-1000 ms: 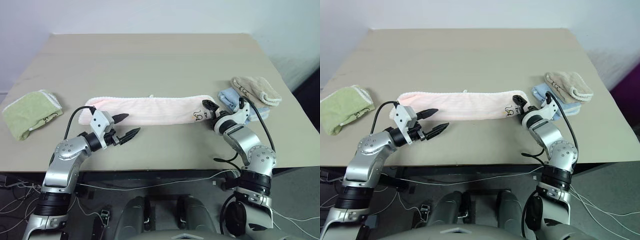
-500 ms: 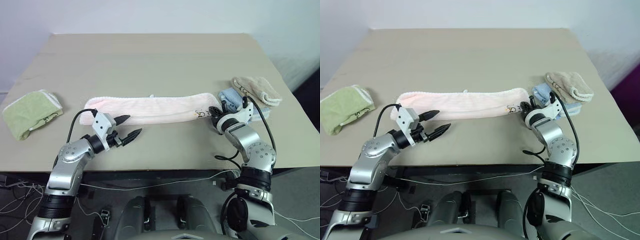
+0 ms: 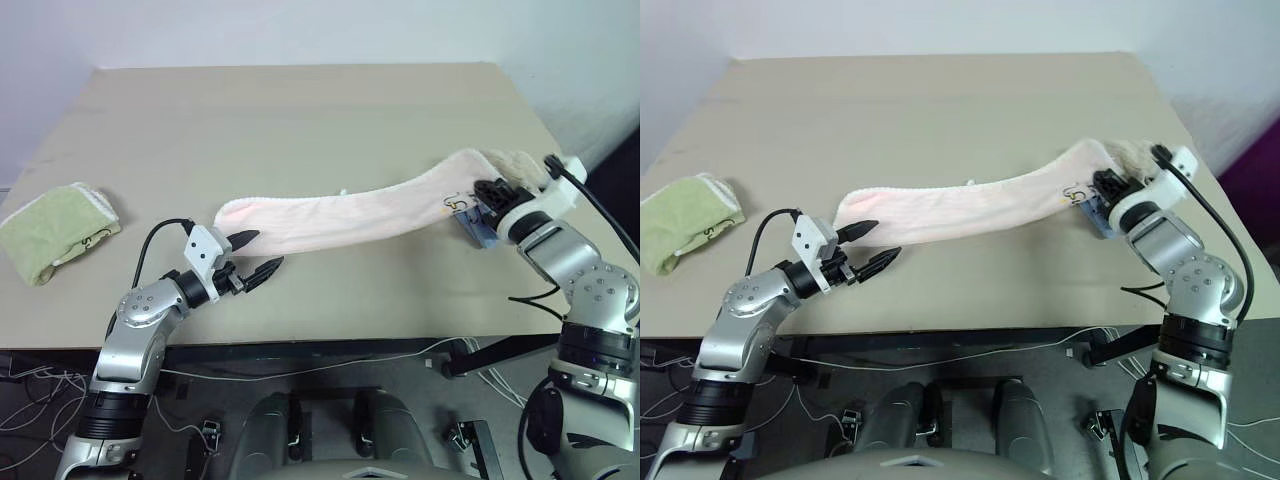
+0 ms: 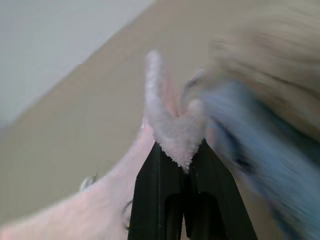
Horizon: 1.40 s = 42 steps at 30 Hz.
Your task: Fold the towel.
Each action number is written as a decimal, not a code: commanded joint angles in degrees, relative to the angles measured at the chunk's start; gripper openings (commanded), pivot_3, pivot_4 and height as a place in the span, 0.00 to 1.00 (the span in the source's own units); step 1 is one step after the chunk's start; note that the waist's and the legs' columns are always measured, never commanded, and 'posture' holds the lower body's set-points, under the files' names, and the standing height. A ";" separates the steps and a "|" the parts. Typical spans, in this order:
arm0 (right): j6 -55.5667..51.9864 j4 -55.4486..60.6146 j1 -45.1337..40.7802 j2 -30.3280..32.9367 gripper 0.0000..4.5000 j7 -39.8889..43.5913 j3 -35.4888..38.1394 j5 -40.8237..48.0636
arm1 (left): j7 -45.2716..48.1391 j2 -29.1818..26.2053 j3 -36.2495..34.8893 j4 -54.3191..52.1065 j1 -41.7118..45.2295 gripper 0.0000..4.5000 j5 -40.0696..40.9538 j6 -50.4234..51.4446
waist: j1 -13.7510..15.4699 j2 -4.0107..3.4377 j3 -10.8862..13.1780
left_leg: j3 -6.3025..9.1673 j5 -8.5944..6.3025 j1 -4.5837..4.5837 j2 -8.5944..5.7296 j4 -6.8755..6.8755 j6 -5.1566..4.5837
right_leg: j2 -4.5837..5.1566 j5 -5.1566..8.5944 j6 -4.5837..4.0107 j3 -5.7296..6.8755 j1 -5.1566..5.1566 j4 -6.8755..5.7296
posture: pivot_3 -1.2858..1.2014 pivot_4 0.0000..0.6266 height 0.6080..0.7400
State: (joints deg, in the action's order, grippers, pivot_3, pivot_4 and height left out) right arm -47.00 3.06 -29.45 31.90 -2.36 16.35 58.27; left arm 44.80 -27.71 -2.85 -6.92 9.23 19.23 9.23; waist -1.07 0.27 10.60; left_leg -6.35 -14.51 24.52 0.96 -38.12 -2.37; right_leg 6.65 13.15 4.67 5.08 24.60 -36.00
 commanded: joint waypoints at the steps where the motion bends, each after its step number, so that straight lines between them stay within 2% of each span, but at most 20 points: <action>1: -0.66 9.17 -1.62 3.48 0.00 9.25 -10.99 -7.62 | -0.08 0.17 0.14 -1.75 0.66 0.82 0.07 -0.98 | 0.21 0.01 0.00 | 0.01 0.00 0.00 0.01 0.00 0.00 | 0.00 0.00 0.00 0.00 0.00 0.00 | 0.52 0.24 1.00; 5: 1.78 14.01 -2.16 7.29 0.00 17.92 -24.70 -19.64 | -0.23 0.45 0.26 -1.71 0.69 0.82 -0.05 -1.00 | 0.59 0.04 -0.01 | 0.02 -0.01 0.08 -0.04 -0.01 -0.01 | 0.08 0.00 0.00 0.05 0.02 0.05 | 0.52 0.24 1.00; 8: 4.06 13.35 -4.35 5.51 0.00 21.65 -36.18 -29.55 | -0.64 0.90 0.53 -1.98 0.55 0.82 -0.15 -0.99 | 0.41 0.04 0.00 | 0.03 -0.02 0.12 -0.05 -0.03 -0.03 | 0.11 0.00 -0.01 0.06 0.02 0.16 | 0.52 0.24 1.00; 10: 6.17 10.39 -5.24 2.97 0.00 22.65 -40.18 -34.62 | -0.98 1.17 0.64 -2.50 0.24 0.82 -0.18 -0.92 | 0.40 0.05 0.00 | 0.03 -0.02 0.13 -0.04 -0.03 -0.03 | 0.10 0.00 -0.01 0.06 0.04 0.16 | 0.52 0.24 1.00; 13: 8.27 6.70 -6.01 -0.11 0.00 23.76 -41.44 -39.07 | -1.55 1.25 0.62 -3.24 -0.36 0.82 0.02 -0.80 | 0.44 0.06 0.00 | 0.03 -0.01 0.20 -0.04 -0.03 -0.01 | 0.08 -0.01 0.00 0.07 0.10 0.13 | 0.52 0.24 1.00; 23: 11.96 -0.37 -7.63 -6.14 0.00 25.95 -38.41 -46.75 | -2.91 1.34 0.88 -4.94 -1.93 0.82 0.22 -0.30 | 0.38 0.06 0.00 | 0.05 -0.01 0.24 -0.04 -0.06 0.00 | 0.09 -0.02 0.00 0.11 0.11 0.12 | 0.52 0.24 1.00; 33: 11.56 0.08 -7.99 -8.59 0.00 28.26 -34.95 -49.38 | -2.81 1.53 1.28 -4.30 -1.46 0.82 0.13 -0.78 | 0.36 0.06 0.01 | 0.05 -0.01 0.25 -0.05 -0.06 0.00 | 0.09 -0.02 0.00 0.12 0.12 0.11 | 0.52 0.24 1.00; 35: 10.06 2.08 -7.73 -8.46 0.00 29.35 -31.75 -47.01 | -2.82 1.57 1.31 -4.25 -1.47 0.82 0.09 -0.87 | 0.36 0.05 0.01 | 0.05 -0.01 0.25 -0.05 -0.06 0.01 | 0.09 -0.02 0.00 0.12 0.12 0.11 | 0.52 0.24 1.00; 37: 7.07 4.46 -7.70 -7.89 0.00 29.70 -24.63 -42.50 | -2.91 1.59 1.22 -4.31 -1.67 0.82 0.06 -1.00 | 0.41 0.05 0.01 | 0.05 -0.01 0.25 -0.05 -0.06 0.01 | 0.09 -0.02 -0.01 0.12 0.13 0.10 | 0.52 0.24 1.00; 39: 3.51 5.93 -7.62 -6.33 0.00 29.46 -17.93 -39.22 | -2.99 1.52 0.90 -4.36 -1.98 0.82 0.15 -1.09 | 0.55 0.05 0.01 | 0.06 -0.01 0.27 -0.05 -0.06 0.00 | 0.10 -0.02 0.00 0.12 0.13 0.11 | 0.52 0.24 1.00; 42: 0.07 7.34 -6.45 -3.22 0.00 29.74 -12.10 -37.16 | -2.91 1.41 0.66 -4.31 -2.39 0.82 0.21 -1.25 | 0.59 0.05 0.01 | 0.08 -0.03 0.27 -0.07 -0.06 0.01 | 0.15 -0.02 -0.01 0.13 0.11 0.14 | 0.52 0.24 1.00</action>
State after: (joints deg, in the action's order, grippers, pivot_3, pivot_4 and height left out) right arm -45.47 7.74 -36.07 27.70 27.27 0.71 19.41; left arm 41.96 -26.14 -1.25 -9.41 6.88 19.21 9.32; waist -0.48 0.33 10.61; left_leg -6.27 -14.55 24.79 0.89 -38.18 -2.37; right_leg 6.80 13.13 4.66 5.21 24.72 -35.85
